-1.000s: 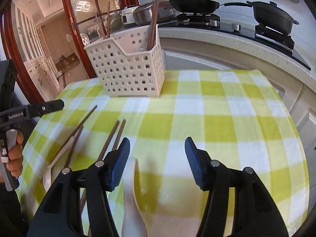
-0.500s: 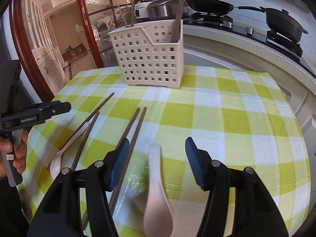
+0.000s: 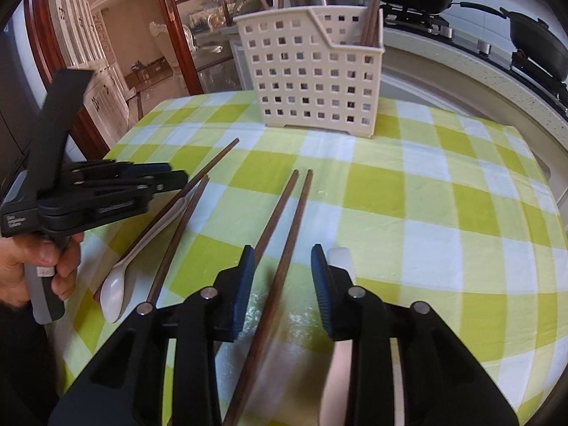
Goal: Organize utensils
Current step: 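Move both open tools back down toward the remaining chopsticks, then close the left tool on a chopstick while the right tool grasps another chopstick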
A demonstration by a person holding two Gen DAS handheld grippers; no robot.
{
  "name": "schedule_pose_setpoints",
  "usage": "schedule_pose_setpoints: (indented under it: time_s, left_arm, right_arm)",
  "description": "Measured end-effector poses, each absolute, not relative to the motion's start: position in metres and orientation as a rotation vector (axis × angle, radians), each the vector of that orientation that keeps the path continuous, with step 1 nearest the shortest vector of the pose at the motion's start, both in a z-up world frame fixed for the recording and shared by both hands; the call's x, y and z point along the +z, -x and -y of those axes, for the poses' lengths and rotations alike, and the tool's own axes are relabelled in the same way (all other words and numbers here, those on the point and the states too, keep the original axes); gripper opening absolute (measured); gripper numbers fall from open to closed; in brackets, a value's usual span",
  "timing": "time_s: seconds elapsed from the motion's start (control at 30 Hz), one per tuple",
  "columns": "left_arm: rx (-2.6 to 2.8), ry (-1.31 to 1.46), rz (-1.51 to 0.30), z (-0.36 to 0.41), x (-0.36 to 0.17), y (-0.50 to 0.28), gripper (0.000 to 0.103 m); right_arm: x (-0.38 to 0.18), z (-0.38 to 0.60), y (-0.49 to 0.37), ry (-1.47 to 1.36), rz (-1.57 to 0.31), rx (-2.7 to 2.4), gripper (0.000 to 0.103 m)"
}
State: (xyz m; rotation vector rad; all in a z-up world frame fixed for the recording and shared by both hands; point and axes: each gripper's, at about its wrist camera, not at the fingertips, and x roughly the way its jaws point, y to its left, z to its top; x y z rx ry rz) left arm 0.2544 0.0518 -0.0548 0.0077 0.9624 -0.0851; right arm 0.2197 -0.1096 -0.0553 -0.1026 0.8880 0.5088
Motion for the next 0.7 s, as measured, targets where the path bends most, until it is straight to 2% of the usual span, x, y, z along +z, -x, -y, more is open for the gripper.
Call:
schedule_pose_setpoints:
  time_s: [0.07,0.23,0.7]
  left_arm:
    - [-0.080,-0.018,-0.975,-0.051,-0.060,-0.260,0.020]
    - [-0.084,-0.041,-0.969,-0.049,-0.063,-0.265,0.015]
    - [-0.086,-0.029,-0.943,-0.049,-0.064,-0.261,0.013]
  right_arm:
    - [-0.058,0.107,-0.221,0.105,-0.895,0.507,0.031]
    - [-0.063,0.104,-0.226,0.111,-0.909,0.496,0.030]
    - [-0.076,0.092,-0.242,0.155,-0.918,0.424,0.017]
